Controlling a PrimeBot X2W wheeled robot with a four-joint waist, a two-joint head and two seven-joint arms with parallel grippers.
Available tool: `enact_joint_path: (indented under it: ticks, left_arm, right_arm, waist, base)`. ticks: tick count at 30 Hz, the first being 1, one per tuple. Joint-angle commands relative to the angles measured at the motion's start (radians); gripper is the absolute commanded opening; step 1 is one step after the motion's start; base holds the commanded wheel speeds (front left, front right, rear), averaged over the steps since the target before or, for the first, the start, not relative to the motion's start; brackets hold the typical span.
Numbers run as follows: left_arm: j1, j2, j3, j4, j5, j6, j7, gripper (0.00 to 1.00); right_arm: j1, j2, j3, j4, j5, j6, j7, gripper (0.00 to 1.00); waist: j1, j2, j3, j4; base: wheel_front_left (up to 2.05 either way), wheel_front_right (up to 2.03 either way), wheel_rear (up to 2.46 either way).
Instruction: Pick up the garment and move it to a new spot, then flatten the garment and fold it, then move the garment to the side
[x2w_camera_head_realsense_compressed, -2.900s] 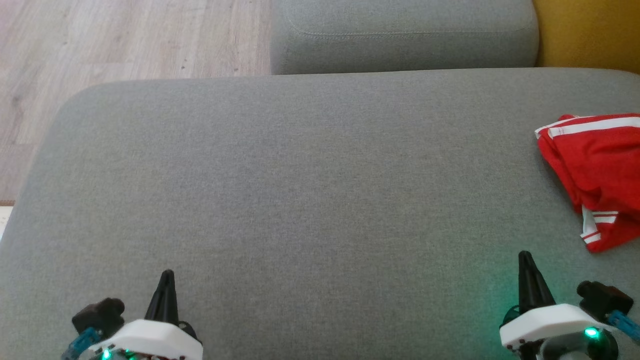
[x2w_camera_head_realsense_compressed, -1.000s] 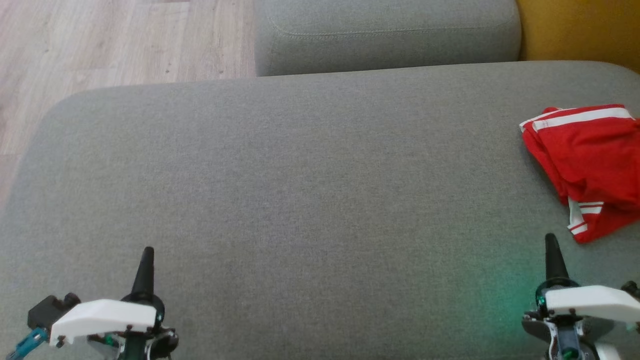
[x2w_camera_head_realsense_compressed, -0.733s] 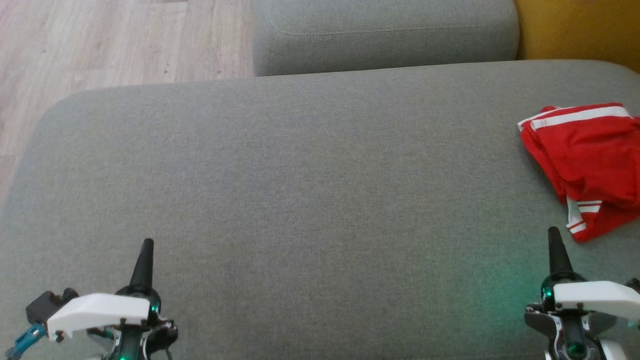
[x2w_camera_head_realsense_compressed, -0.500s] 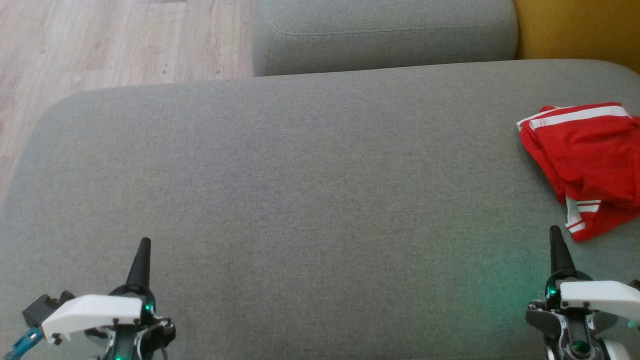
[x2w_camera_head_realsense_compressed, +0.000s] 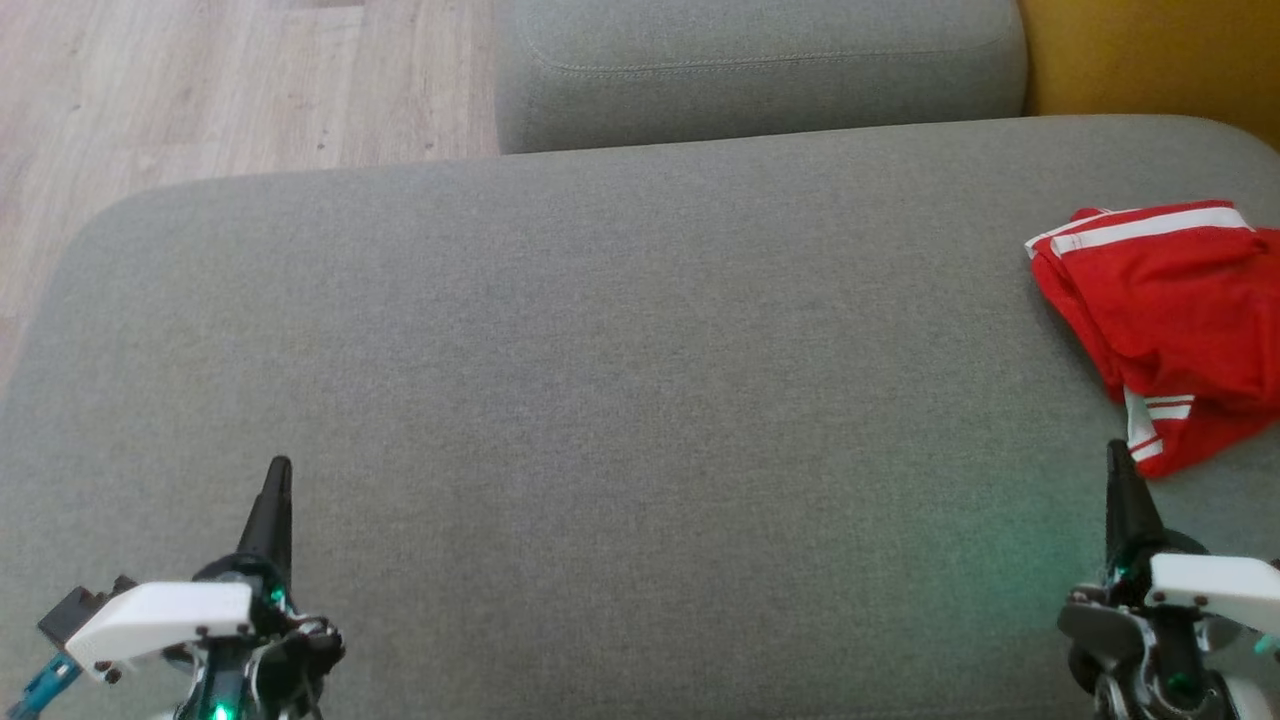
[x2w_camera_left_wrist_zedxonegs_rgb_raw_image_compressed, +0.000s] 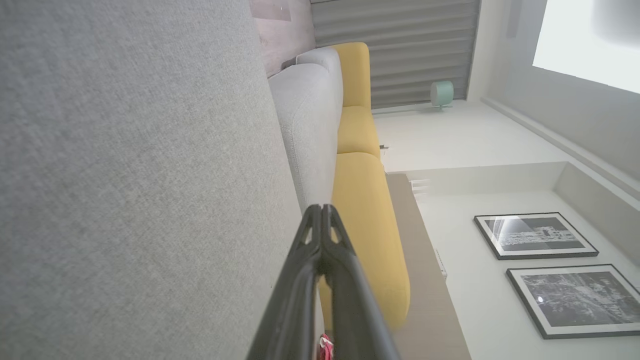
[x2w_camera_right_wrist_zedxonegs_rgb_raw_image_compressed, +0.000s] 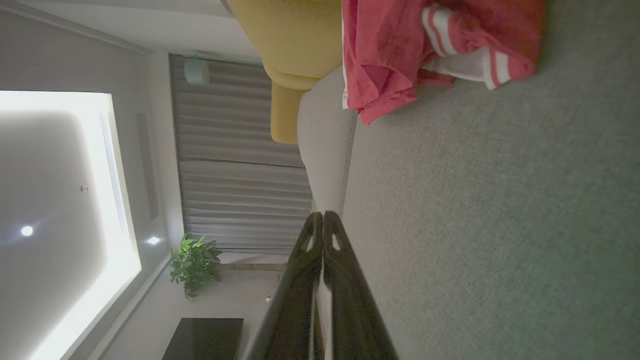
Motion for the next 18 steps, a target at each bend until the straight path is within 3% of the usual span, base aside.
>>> enact_joint_path:
  ticks: [1, 10, 18]
  left_arm:
    - [-0.065, 0.005, 0.044, -0.04, -0.039, -0.013, 0.013, 0.0]
    - [-0.076, 0.005, 0.06, -0.044, -0.131, -0.024, 0.037, 0.0]
    - [-0.076, 0.005, 0.061, -0.044, -0.131, -0.024, 0.038, 0.0]
  right_arm:
    - [-0.064, -0.007, 0.013, -0.044, 0.04, -0.001, 0.013, 0.0]
    - [-0.07, -0.007, 0.007, -0.059, 0.138, -0.001, 0.036, 0.0]
    - [-0.07, -0.007, 0.007, -0.059, 0.139, -0.001, 0.036, 0.0]
  waist:
    - [0.0, 0.0, 0.0, -0.001]
    - [0.0, 0.0, 0.0, -0.007]
    - [0.0, 0.0, 0.0, -0.007]
  base:
    - [0.0, 0.0, 0.0]
    - [0.0, 0.0, 0.0]
    - [0.0, 0.0, 0.0]
